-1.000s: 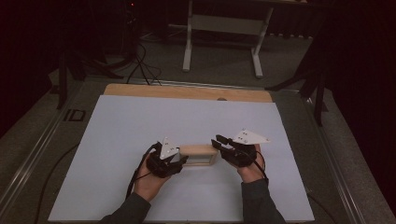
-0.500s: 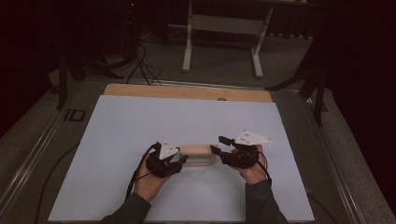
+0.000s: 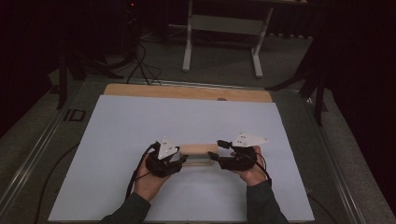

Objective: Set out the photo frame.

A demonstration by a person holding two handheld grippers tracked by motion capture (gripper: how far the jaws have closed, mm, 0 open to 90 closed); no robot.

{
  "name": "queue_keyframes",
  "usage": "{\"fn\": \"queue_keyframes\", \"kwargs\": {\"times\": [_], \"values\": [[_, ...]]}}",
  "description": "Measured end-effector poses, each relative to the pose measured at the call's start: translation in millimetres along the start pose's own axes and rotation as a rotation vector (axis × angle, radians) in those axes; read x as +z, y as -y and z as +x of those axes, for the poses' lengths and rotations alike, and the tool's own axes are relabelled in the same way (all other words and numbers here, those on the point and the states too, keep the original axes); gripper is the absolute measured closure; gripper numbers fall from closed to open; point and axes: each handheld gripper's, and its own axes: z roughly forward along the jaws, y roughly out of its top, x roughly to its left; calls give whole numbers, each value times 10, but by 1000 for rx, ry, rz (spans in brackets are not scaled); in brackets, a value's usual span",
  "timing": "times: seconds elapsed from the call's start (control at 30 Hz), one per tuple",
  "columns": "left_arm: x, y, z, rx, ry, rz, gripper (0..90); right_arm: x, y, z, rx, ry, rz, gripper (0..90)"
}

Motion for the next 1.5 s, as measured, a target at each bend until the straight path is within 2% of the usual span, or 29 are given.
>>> {"fn": "queue_keyframes", "kwargs": {"times": [0.27,0.47,0.7,0.87,1.17,1.5], "values": [[0,-3,1,-1,-2,-6,567,65,57,-11,-21,1,52,419],[3,-4,3,-4,-3,-8,568,109,87,-18,-44,26,81,463],[3,-8,15,-6,-5,-9,577,113,94,-38,-45,45,78,510],[1,-9,19,-2,-4,-8,581,136,91,-19,-67,72,86,535],[4,-9,20,2,-3,-7,585,197,102,-46,-71,50,90,471],[8,-12,19,5,-5,-10,587,172,93,-52,-76,60,75,522]]}}
